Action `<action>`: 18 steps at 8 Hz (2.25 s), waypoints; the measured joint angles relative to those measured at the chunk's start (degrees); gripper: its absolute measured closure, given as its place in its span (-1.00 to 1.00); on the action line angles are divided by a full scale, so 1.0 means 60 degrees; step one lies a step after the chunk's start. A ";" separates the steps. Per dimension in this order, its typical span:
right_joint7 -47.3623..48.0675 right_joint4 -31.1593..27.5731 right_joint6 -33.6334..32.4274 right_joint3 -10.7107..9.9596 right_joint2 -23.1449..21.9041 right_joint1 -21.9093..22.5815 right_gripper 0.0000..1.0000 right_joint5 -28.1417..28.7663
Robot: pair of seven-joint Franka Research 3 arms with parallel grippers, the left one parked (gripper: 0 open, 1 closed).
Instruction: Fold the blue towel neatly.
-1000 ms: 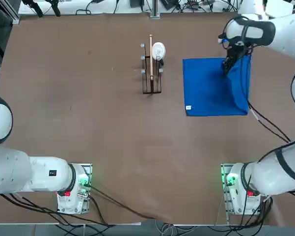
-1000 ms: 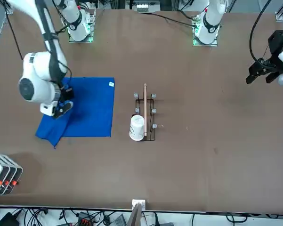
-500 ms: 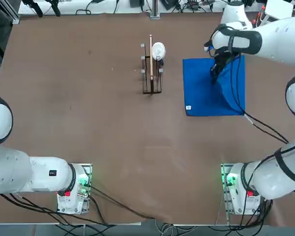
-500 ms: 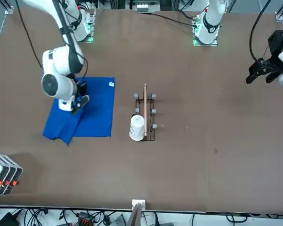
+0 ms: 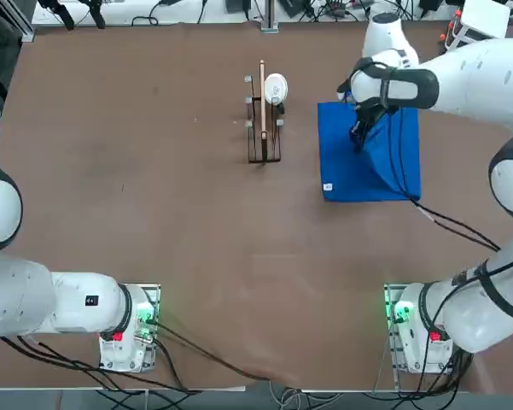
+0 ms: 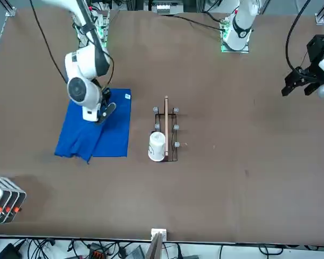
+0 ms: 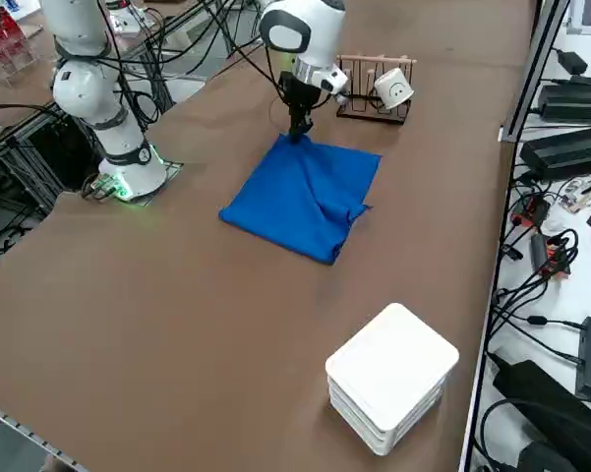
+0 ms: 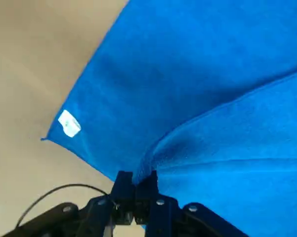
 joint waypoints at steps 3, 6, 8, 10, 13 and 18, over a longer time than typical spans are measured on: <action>0.0145 -0.0128 -0.0010 -0.0003 0.0010 0.0543 0.96 0.0000; 0.0214 -0.0201 0.0007 -0.0015 0.0184 0.0836 0.96 0.0000; 0.0542 -0.0201 0.0145 -0.0019 0.0302 0.1106 0.96 0.0000; 0.1001 -0.0201 0.0470 -0.0023 0.0461 0.1420 0.96 0.0000; 0.1645 -0.0201 0.0681 -0.0030 0.0656 0.1914 0.96 0.0000; 0.2535 -0.0183 0.1315 -0.0040 0.1029 0.2392 0.95 -0.0001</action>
